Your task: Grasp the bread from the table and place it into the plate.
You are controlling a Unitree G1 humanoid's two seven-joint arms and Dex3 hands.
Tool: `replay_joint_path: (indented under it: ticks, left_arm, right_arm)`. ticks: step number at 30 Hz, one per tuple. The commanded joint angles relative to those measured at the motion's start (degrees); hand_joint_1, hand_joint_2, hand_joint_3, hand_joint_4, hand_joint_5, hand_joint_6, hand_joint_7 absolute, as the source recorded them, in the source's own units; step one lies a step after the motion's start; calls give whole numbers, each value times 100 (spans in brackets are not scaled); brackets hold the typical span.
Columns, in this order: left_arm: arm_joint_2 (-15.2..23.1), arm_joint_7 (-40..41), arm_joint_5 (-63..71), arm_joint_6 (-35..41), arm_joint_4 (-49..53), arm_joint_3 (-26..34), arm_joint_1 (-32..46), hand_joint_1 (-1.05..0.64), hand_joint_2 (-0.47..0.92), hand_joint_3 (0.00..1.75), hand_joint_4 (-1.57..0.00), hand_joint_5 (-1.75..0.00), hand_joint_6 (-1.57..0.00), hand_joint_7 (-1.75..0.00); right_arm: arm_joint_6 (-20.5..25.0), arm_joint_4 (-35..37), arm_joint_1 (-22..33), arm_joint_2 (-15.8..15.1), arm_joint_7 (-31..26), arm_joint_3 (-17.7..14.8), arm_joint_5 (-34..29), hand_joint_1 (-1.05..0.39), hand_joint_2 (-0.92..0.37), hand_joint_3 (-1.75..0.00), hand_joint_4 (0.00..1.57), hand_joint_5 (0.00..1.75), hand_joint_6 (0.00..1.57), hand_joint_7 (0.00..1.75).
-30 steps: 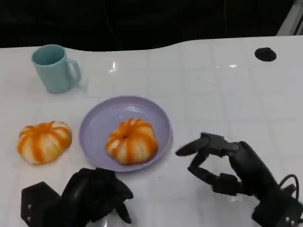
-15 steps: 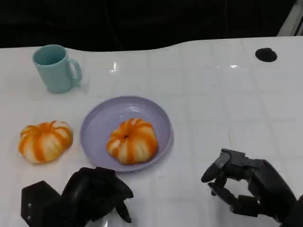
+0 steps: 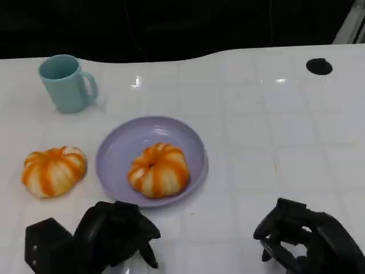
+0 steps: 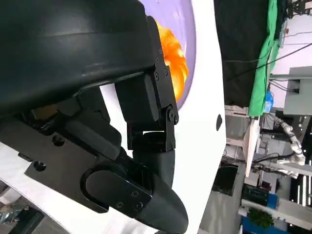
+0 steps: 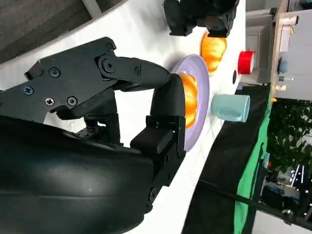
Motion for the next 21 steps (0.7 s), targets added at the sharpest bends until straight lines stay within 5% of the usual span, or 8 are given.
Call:
replay_joint_path:
  ticks: [1,21]
  left_arm:
    - [121,-31,-79,8,-7,62,69,-105,78,1,-152,-87,-157,-48]
    - [230,-106,-171,-62,123,95,39,-105,79,1,-152,-88,-157,-47]
  right_arm:
    - [-16,79,3,46,-6,-69,19,-42,-80,-55,63,156,59,133]
    - [45,74,-93,180,-79,-164,-17,-43,-83,-48,62,154,59,129]
